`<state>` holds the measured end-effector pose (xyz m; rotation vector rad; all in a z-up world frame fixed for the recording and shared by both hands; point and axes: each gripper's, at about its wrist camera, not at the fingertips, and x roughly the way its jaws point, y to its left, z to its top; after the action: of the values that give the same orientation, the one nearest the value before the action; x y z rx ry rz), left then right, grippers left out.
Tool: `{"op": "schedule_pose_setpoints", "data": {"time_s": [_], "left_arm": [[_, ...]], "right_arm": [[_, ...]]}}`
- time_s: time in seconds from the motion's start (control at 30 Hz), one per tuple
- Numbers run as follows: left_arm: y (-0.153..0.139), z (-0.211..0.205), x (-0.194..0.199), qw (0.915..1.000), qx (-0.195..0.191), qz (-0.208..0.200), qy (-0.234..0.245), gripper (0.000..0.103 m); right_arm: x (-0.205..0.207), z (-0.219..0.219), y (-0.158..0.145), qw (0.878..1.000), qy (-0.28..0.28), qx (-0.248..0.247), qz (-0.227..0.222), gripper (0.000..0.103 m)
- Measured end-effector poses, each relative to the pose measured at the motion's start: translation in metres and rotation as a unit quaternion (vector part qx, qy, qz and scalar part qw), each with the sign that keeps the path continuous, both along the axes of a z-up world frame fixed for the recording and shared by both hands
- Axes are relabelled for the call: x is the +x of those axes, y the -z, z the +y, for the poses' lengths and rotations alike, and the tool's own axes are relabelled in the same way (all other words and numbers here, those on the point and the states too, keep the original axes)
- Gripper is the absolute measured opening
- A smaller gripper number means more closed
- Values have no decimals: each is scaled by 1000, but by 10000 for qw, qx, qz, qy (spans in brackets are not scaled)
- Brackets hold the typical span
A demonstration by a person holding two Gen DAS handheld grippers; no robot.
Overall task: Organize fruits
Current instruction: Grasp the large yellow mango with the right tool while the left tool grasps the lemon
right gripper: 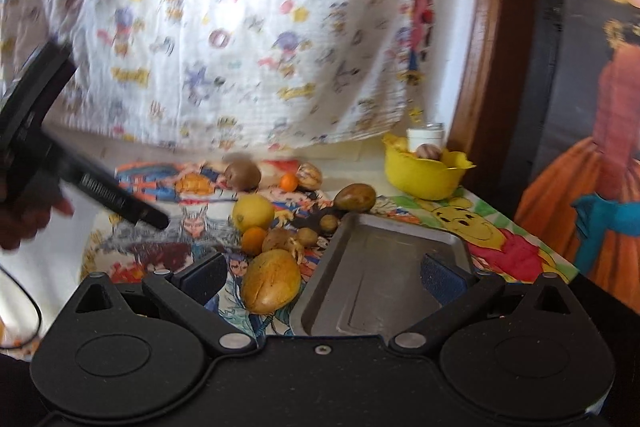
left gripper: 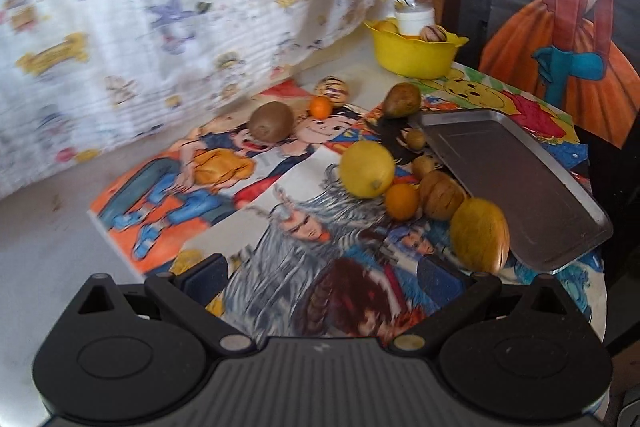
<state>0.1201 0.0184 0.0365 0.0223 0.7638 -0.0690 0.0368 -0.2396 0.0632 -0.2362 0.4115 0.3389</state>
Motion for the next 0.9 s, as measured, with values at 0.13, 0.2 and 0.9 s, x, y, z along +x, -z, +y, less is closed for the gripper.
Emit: {"op": "schedule_pose_setpoints", "data": {"time_s": [0.13, 0.2, 0.9], "left_arm": [[2, -3, 29, 9999, 105, 64, 113, 103], [5, 0, 47, 9997, 34, 170, 144, 103], [40, 1, 140, 9950, -751, 557, 340, 103]], "right_arm": [[25, 8, 14, 9994, -186, -191, 230, 103], [38, 12, 22, 9988, -264, -180, 384, 103], [99, 53, 72, 9911, -750, -449, 1004, 79]]}}
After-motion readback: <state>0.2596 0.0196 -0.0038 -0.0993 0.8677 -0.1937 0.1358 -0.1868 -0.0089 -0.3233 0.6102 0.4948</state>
